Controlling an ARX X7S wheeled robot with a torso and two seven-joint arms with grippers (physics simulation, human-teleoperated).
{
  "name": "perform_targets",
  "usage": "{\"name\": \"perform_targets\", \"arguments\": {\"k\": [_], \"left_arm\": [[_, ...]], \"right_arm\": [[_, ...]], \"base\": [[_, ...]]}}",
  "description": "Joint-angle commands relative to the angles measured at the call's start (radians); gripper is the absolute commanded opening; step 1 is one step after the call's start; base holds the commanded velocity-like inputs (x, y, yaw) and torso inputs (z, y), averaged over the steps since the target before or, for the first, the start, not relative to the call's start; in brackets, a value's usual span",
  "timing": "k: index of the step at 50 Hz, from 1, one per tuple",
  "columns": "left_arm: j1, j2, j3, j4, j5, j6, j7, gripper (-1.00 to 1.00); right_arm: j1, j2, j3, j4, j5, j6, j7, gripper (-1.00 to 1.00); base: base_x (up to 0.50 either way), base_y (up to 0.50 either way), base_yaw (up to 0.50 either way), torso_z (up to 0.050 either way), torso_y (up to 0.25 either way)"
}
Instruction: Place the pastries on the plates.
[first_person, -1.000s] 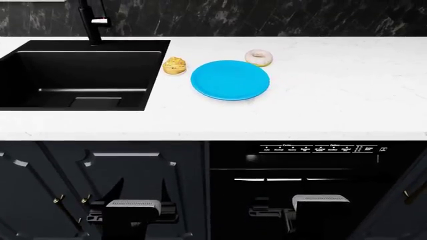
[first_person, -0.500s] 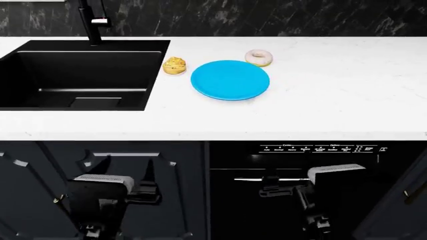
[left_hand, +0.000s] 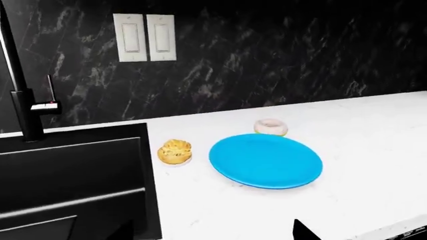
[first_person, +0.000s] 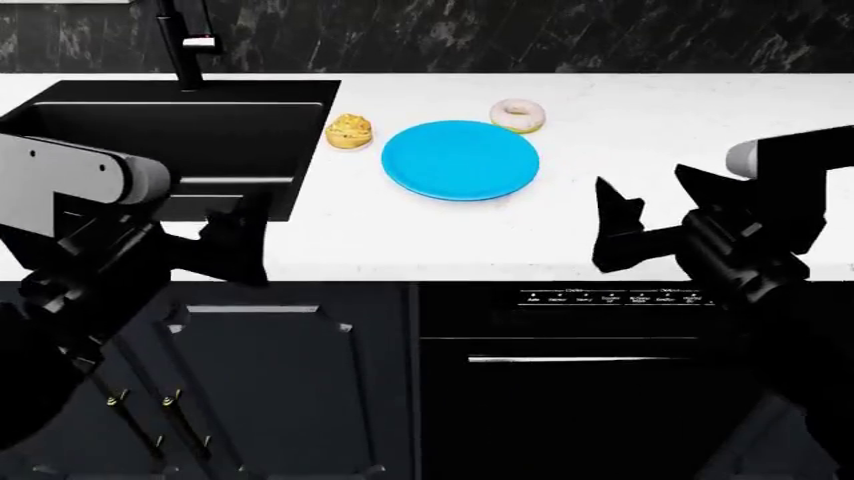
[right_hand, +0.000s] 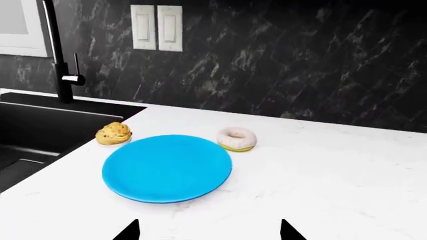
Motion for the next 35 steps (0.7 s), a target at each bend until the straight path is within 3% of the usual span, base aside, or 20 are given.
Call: {"name": "perform_targets", "arguments": {"k": [1, 9, 25, 35], "left_arm": [[-0.134, -0.034, 0.004, -0.025, -0.126, -0.138, -0.082, 1.0], [-0.125, -0.034, 0.038, -0.041, -0.073, -0.123, -0.074, 1.0], [-0.101, -0.052, 0.065, -0.041, -0.033, -0.096, -0.039, 1.0], [-0.106, -0.056, 0.058, -0.042, -0.048, -0.101, -0.051, 1.0]], "right_arm": [[0.08, 0.06, -0.033, 0.01, 0.024, 0.103, 0.011, 1.0], [0.07, 0.065, -0.042, 0.004, 0.001, 0.075, 0.019, 1.0], [0.093, 0.055, -0.079, 0.028, -0.011, 0.063, 0.013, 1.0], [0.096, 0.058, -0.08, 0.024, 0.002, 0.084, 0.019, 1.0]], "base": [[0.0, 0.0, 0.0, 0.0, 0.0], [0.21, 0.0, 0.0, 0.0, 0.0], [0.47, -0.02, 0.0, 0.0, 0.0], [0.45, -0.25, 0.0, 0.0, 0.0]]}}
